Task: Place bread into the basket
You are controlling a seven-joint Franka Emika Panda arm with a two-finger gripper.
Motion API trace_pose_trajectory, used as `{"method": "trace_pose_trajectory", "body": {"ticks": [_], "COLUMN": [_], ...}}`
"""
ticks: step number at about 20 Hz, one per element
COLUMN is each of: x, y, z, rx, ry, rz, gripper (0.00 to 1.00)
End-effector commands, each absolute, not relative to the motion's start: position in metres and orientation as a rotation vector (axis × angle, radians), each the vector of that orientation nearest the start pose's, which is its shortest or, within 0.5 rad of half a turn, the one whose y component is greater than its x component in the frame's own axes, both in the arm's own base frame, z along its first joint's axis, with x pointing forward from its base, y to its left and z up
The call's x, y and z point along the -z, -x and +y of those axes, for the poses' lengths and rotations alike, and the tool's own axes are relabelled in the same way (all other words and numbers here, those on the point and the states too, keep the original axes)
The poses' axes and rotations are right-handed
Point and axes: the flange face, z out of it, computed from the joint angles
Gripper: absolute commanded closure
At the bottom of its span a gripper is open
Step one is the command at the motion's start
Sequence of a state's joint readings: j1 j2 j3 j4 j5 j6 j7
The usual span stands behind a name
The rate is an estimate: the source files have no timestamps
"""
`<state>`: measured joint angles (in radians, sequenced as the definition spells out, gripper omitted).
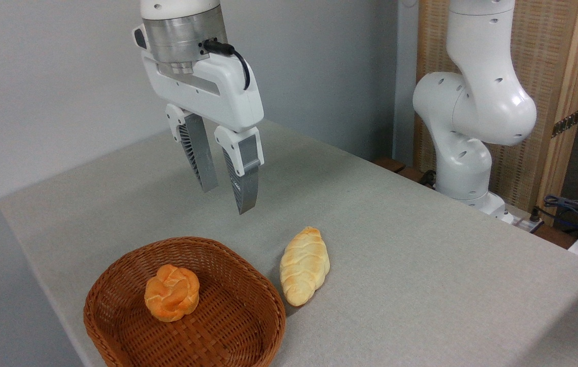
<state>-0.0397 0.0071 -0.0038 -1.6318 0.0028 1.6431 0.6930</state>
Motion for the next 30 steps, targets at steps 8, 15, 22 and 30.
{"method": "trace_pose_trajectory", "body": {"ticks": [8,15,22,30], "x": [-0.598,-0.57,-0.484,-0.434], "y": [-0.561,-0.547,-0.492,-0.478], "z": [-0.024,-0.025,-0.01,0.004], "rx": [0.034,0.045,-0.196,-0.19], "ry": [2.938,2.927,2.93,3.044], "rz": [1.131,1.149,1.202,0.91], "gripper": [0.0,0.0,0.0,0.0]}}
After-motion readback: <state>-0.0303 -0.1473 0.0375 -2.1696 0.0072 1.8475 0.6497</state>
